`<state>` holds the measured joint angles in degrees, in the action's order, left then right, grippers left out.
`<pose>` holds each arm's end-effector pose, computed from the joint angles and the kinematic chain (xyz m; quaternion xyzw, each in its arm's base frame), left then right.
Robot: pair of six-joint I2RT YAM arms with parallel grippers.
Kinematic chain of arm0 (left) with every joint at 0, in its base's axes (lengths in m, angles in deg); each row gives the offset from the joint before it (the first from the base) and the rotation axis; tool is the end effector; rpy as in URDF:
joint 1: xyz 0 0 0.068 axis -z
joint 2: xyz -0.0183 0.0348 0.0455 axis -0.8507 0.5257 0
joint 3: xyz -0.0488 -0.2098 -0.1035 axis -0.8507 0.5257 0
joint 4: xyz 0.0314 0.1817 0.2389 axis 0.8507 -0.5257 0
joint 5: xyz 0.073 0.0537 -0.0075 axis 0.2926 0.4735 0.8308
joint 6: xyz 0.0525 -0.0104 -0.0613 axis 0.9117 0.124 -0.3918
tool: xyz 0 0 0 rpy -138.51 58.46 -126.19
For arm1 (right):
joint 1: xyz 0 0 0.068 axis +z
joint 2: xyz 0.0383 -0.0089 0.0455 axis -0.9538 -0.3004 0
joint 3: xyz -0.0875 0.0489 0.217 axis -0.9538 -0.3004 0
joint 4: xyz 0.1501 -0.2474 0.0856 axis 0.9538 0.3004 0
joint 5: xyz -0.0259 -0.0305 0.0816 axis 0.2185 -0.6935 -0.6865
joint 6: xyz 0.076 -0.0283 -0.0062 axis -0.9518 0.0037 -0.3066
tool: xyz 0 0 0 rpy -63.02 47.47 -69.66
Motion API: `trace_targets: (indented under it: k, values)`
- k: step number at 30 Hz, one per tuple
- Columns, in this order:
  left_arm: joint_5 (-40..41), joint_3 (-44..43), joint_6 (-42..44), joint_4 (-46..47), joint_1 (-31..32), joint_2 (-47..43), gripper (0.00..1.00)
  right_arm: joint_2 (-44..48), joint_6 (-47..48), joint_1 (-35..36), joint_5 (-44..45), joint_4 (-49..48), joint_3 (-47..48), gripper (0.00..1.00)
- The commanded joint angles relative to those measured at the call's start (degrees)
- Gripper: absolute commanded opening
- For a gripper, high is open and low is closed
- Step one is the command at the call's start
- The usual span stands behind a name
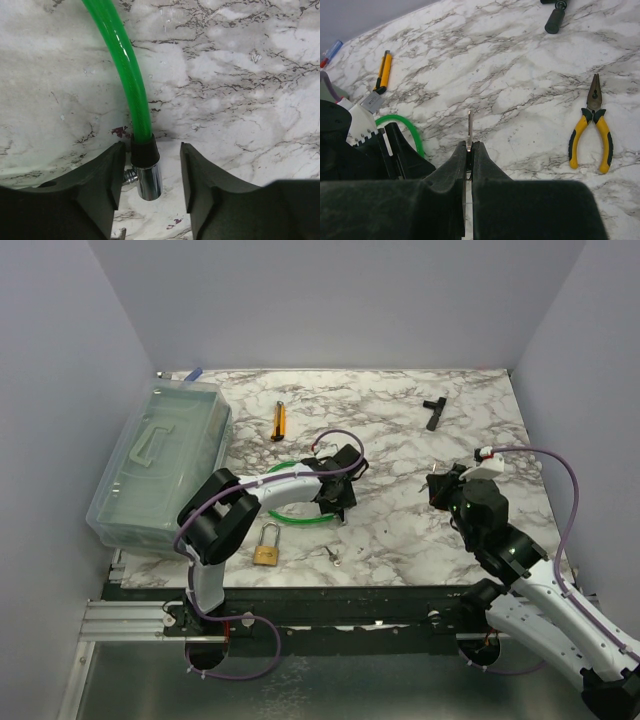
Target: Unlock with the key
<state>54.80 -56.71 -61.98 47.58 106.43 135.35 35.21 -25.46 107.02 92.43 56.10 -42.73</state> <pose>0.2899 -0.3060 0.0799 -0.1071 0.9670 -0.1255 0.1943 0.2291 0.1183 0.2570 0.1103 0.7858 0.1479 0.5903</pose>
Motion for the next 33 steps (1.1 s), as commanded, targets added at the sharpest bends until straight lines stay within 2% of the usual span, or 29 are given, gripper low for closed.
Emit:
trace_targets:
  k: [1,5,8,11,12,19,26,33]
  values:
    - [1.68,-1.47,1.11,0.18,0.29,2.30,0.45,0.76,-0.63,-0.18,-0.90,-0.94,-0.58,0.01]
    - [1.82,-1.80,2.25,-0.16,0.29,3.11,0.37,1.11,-0.71,-0.20,-0.87,-0.73,-0.78,0.00]
    - [1.89,-2.36,2.71,-0.89,0.29,3.87,0.23,1.47,-0.94,-0.15,-0.85,-0.74,-1.01,0.01]
    - [1.48,-2.86,3.52,-1.19,0.30,4.70,0.02,1.66,-1.00,-0.19,-0.92,-0.72,-1.15,0.01]
    - [1.45,-3.00,3.72,-1.20,0.27,4.73,0.00,1.60,-0.99,-0.14,-1.14,-0.79,-1.23,0.01]
    - [1.18,-3.30,4.56,-1.20,-0.53,1.76,0.00,0.97,-1.76,-0.19,-4.22,-1.06,-1.35,0.00]
    - [-1.57,-3.22,4.60,0.97,-1.49,-2.19,0.00,1.40,-3.80,-0.17,-12.74,-5.72,-4.32,0.01]
    - [-3.83,0.42,3.86,5.61,-2.53,-8.59,0.00,0.55,-6.86,-0.18,-20.73,-12.01,-7.00,0.01]
